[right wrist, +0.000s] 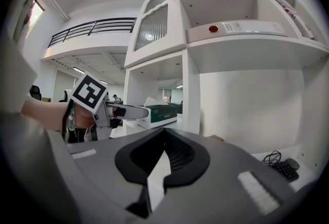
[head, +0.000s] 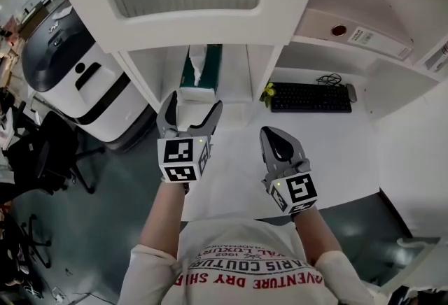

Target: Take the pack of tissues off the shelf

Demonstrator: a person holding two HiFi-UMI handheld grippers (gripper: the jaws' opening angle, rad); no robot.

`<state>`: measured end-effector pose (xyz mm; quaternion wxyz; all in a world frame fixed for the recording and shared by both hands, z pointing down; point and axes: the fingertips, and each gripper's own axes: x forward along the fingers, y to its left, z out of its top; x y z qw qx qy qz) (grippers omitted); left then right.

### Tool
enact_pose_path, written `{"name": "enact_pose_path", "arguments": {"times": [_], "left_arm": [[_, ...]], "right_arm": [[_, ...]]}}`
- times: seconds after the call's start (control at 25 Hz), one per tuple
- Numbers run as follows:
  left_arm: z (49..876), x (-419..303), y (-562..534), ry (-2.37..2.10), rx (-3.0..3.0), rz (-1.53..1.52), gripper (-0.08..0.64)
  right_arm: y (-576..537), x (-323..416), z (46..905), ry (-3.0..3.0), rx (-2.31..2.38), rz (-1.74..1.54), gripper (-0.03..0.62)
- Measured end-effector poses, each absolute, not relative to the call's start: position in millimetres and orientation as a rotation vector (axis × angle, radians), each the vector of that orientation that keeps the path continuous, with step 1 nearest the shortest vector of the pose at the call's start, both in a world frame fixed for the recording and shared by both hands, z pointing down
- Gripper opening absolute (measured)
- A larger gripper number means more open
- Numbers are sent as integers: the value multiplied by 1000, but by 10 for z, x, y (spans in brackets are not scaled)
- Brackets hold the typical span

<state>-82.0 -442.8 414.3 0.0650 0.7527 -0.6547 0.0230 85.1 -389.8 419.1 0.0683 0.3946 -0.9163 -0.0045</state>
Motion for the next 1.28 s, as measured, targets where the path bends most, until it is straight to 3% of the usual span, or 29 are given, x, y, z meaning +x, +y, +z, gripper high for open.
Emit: {"name": "enact_pose_path", "arguments": {"times": [0.68, 1.28], "left_arm": [[4326, -913, -5047, -2146, 2110, 202, 462], [4103, -822, -4558, -2163, 2146, 241, 423]], "right_arm": [[-4371, 839, 4340, -2723, 1159, 56, 2], [-4156, 1088, 4250, -2725, 1177, 71, 2]]}}
